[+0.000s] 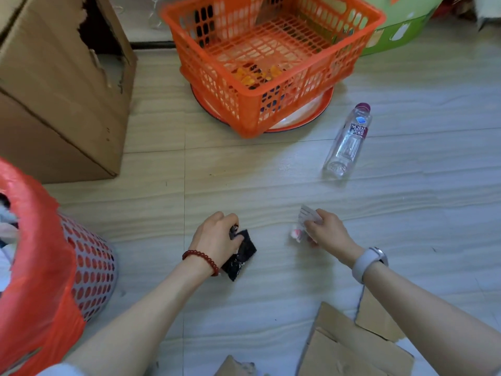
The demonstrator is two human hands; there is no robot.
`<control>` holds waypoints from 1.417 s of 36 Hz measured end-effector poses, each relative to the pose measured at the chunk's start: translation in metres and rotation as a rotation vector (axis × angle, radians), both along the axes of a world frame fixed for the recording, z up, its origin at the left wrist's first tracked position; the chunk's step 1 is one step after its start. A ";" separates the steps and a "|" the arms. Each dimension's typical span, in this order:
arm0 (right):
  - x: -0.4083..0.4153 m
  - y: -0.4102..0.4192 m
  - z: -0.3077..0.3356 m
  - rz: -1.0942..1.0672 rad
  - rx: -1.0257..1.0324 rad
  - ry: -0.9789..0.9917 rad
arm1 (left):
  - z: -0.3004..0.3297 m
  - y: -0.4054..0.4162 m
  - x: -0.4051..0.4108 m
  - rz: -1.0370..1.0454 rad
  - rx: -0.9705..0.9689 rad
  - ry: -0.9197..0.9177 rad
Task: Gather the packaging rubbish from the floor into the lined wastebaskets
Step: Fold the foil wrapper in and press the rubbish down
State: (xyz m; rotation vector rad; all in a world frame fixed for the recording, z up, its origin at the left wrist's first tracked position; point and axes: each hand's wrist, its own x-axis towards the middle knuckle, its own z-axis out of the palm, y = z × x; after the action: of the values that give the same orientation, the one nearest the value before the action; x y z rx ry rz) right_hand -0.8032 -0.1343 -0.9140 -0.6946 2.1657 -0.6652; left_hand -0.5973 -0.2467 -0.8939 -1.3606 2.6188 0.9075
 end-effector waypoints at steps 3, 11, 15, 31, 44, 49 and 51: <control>0.007 -0.001 0.006 0.078 0.000 0.124 | 0.010 -0.008 0.006 0.028 -0.103 0.092; 0.051 0.006 -0.010 0.718 0.221 0.606 | 0.033 -0.017 0.028 0.057 -0.287 0.233; 0.062 0.001 -0.009 0.704 0.214 0.547 | 0.041 -0.014 0.043 0.044 -0.335 0.291; 0.123 -0.078 0.123 0.265 -0.508 0.226 | 0.174 -0.064 0.096 0.165 -0.726 0.593; 0.269 -0.145 0.221 0.671 -0.860 0.157 | 0.212 -0.056 0.257 0.418 -0.748 0.375; 0.298 -0.148 0.206 0.943 -0.670 0.259 | 0.185 -0.042 0.287 0.270 -0.450 -0.008; 0.302 -0.146 0.199 1.063 -0.594 0.350 | 0.181 -0.041 0.298 0.243 -0.368 -0.055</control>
State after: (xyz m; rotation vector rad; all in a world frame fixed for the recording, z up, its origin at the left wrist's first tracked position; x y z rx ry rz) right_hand -0.5012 -0.2799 -0.7148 -2.1763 1.4862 -0.5895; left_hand -0.2996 -0.2873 -0.7132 -1.7871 2.7136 0.4045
